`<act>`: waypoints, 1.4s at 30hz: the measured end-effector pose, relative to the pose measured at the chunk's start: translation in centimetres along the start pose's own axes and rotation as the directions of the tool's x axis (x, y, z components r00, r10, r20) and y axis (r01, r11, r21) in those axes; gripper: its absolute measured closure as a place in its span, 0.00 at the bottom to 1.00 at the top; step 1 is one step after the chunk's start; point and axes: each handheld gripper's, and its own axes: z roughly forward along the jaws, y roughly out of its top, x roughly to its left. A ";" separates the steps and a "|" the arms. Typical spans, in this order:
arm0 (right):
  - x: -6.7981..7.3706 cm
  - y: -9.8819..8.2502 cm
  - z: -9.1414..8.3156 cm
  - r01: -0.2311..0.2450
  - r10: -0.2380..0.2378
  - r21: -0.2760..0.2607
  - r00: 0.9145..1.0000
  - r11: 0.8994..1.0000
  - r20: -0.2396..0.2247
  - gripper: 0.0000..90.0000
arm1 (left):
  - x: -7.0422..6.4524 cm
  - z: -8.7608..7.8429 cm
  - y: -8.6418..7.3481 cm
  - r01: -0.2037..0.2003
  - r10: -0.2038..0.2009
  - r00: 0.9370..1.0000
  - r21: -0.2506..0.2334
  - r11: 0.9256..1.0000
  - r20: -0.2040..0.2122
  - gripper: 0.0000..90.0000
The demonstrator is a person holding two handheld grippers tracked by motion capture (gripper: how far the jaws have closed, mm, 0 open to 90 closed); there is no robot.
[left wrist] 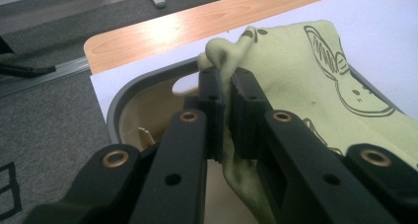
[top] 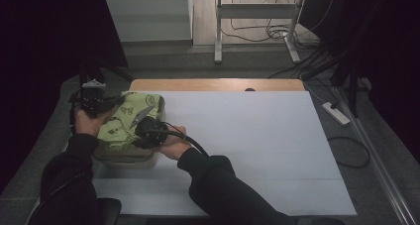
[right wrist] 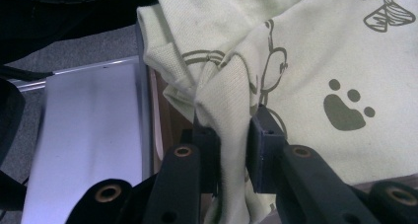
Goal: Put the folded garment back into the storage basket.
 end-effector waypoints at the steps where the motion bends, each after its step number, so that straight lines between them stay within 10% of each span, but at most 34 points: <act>1: 0.0 -0.1 0.1 0.002 -0.002 0.005 1.000 1.000 -0.001 0.86 | 0.0 0.1 -0.1 0.003 -0.003 1.000 0.000 1.000 0.001 0.94; 24: -0.1 -1.2 1.9 -0.011 0.010 0.033 1.000 0.999 0.022 0.84 | 0.2 1.7 -0.6 -0.008 0.009 1.000 0.053 0.999 -0.011 0.93; 42: -0.5 -1.3 1.5 -0.063 0.063 -0.009 0.998 0.998 0.004 0.48 | -0.2 1.8 -0.2 -0.038 0.046 0.995 0.102 0.994 -0.083 0.63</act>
